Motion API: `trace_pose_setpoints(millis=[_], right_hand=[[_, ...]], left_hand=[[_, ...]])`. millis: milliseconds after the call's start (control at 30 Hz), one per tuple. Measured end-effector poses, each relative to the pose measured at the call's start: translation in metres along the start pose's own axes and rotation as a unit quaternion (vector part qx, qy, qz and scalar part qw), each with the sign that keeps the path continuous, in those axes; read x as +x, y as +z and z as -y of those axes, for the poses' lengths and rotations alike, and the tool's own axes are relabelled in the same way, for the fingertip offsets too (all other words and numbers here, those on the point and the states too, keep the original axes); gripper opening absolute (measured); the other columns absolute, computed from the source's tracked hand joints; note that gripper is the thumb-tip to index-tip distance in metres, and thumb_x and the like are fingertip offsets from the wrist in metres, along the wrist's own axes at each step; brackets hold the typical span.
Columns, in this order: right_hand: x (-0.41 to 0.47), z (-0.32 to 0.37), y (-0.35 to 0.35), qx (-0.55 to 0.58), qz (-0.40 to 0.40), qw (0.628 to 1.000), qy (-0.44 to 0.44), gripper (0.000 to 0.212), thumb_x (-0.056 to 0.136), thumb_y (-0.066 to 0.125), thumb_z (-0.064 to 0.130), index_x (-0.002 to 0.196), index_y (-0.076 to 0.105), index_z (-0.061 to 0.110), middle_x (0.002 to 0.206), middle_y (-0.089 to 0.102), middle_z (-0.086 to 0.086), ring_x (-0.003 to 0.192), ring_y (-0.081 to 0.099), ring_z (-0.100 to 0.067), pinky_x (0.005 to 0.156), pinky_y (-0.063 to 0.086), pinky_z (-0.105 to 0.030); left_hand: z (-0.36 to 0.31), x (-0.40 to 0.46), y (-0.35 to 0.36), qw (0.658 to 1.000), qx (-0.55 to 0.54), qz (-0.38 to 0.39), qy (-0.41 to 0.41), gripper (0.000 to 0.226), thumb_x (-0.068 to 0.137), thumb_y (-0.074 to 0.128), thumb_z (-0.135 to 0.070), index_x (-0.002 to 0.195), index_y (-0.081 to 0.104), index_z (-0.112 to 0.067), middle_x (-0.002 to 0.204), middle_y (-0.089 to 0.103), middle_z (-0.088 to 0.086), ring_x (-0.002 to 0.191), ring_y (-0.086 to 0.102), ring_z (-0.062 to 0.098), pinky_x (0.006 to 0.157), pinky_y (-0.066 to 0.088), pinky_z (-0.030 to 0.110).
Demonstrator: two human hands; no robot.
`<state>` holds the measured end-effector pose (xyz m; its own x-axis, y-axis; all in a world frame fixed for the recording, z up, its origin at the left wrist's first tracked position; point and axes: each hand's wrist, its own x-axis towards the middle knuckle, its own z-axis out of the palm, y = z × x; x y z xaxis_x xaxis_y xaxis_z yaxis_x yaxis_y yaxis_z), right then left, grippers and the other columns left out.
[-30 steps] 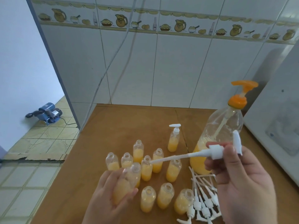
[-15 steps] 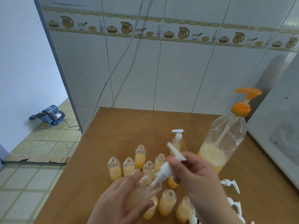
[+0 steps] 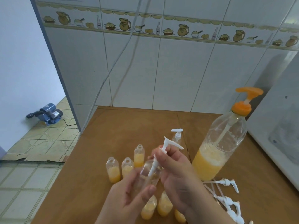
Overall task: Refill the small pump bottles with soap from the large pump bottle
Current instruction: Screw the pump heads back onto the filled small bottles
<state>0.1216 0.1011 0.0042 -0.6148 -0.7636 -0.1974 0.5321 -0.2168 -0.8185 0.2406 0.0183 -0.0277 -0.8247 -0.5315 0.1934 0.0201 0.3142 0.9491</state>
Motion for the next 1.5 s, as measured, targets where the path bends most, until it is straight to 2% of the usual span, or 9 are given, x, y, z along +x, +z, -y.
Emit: trace_pose_setpoints(millis=[100, 300, 433, 600, 733, 967, 1133, 1267, 1500], right_hand=[[0.001, 0.003, -0.005, 0.061, 0.034, 0.998, -0.01, 0.029, 0.065, 0.081, 0.033, 0.081, 0.072, 0.011, 0.1, 0.069, -0.019, 0.088, 0.065, -0.026, 0.086, 0.051, -0.044], [0.005, 0.009, -0.006, 0.016, 0.025, 0.999, -0.03, 0.049, 0.043, 0.093, 0.037, 0.056, 0.051, 0.016, 0.066, 0.054, -0.005, 0.066, 0.051, -0.018, 0.073, 0.042, -0.034], [0.007, 0.014, -0.008, 0.095, 0.034, 0.995, -0.015, 0.027, 0.065, 0.079, 0.026, 0.077, 0.058, 0.012, 0.107, 0.068, -0.019, 0.091, 0.066, -0.024, 0.086, 0.047, -0.043], [0.014, 0.017, -0.006, 0.081, 0.012, 0.996, -0.033, 0.049, 0.049, 0.092, 0.022, 0.081, 0.057, 0.013, 0.083, 0.066, -0.007, 0.075, 0.064, -0.018, 0.075, 0.051, -0.035], [0.012, 0.028, 0.0, 0.096, -0.009, 0.995, -0.014, 0.035, 0.076, 0.066, 0.015, 0.109, 0.058, 0.005, 0.102, 0.071, -0.014, 0.09, 0.069, -0.023, 0.091, 0.049, -0.043], [0.011, 0.033, -0.003, 0.095, -0.003, 0.995, -0.019, 0.035, 0.076, 0.067, 0.014, 0.109, 0.06, 0.006, 0.104, 0.07, -0.013, 0.092, 0.068, -0.022, 0.09, 0.049, -0.043], [0.014, 0.032, -0.005, 0.048, -0.02, 0.998, -0.035, 0.064, 0.047, 0.092, 0.028, 0.102, 0.064, 0.012, 0.09, 0.069, -0.005, 0.084, 0.068, -0.017, 0.082, 0.052, -0.038], [0.009, 0.039, -0.006, 0.01, -0.014, 0.999, -0.035, 0.021, 0.072, 0.067, 0.017, 0.092, 0.069, 0.01, 0.093, 0.071, -0.01, 0.086, 0.067, -0.019, 0.086, 0.049, -0.039], [0.015, 0.037, -0.003, -0.096, -0.093, 0.991, -0.013, 0.046, 0.057, 0.078, 0.035, 0.094, 0.066, 0.012, 0.079, 0.067, -0.001, 0.083, 0.059, -0.021, 0.086, 0.046, -0.039]], left_hand=[[0.0, 0.002, 0.0, 0.998, -0.051, -0.007, -0.031, 0.051, 0.053, 0.059, -0.081, 0.099, 0.062, -0.059, 0.09, 0.072, -0.004, 0.077, 0.064, 0.0, 0.069, 0.045, 0.007], [-0.006, 0.008, 0.005, 0.992, -0.115, 0.024, -0.053, 0.038, 0.061, 0.064, -0.059, 0.098, 0.067, -0.052, 0.091, 0.073, -0.004, 0.081, 0.064, -0.002, 0.072, 0.045, 0.007], [-0.007, 0.014, 0.002, 0.991, -0.121, 0.024, -0.058, 0.044, 0.064, 0.064, -0.059, 0.099, 0.07, -0.033, 0.074, 0.063, -0.003, 0.071, 0.057, 0.007, 0.066, 0.044, 0.014], [-0.012, 0.023, 0.003, 0.984, -0.16, 0.033, -0.068, 0.04, 0.061, 0.066, -0.055, 0.092, 0.072, -0.031, 0.07, 0.061, -0.003, 0.067, 0.055, 0.007, 0.061, 0.043, 0.016], [-0.016, 0.031, 0.001, 0.981, -0.176, 0.029, -0.07, 0.041, 0.062, 0.067, -0.055, 0.091, 0.072, -0.027, 0.076, 0.063, 0.004, 0.071, 0.058, 0.011, 0.062, 0.046, 0.017], [-0.017, 0.034, 0.001, 0.985, -0.159, 0.033, -0.065, 0.044, 0.064, 0.066, -0.057, 0.089, 0.07, -0.021, 0.074, 0.058, 0.005, 0.07, 0.054, 0.016, 0.063, 0.043, 0.024], [-0.017, 0.034, 0.003, 0.988, -0.139, 0.046, -0.057, 0.044, 0.064, 0.067, -0.058, 0.087, 0.069, -0.02, 0.072, 0.058, 0.004, 0.071, 0.053, 0.018, 0.067, 0.042, 0.032], [-0.018, 0.034, 0.0, 0.991, -0.104, 0.05, -0.064, 0.045, 0.063, 0.065, -0.061, 0.086, 0.069, -0.022, 0.067, 0.056, -0.005, 0.066, 0.051, 0.009, 0.061, 0.04, 0.019], [-0.019, 0.037, -0.005, 0.995, 0.094, 0.024, 0.017, 0.037, 0.072, 0.054, -0.068, 0.093, 0.062, -0.038, 0.068, 0.064, -0.005, 0.057, 0.055, 0.004, 0.052, 0.038, 0.012]])
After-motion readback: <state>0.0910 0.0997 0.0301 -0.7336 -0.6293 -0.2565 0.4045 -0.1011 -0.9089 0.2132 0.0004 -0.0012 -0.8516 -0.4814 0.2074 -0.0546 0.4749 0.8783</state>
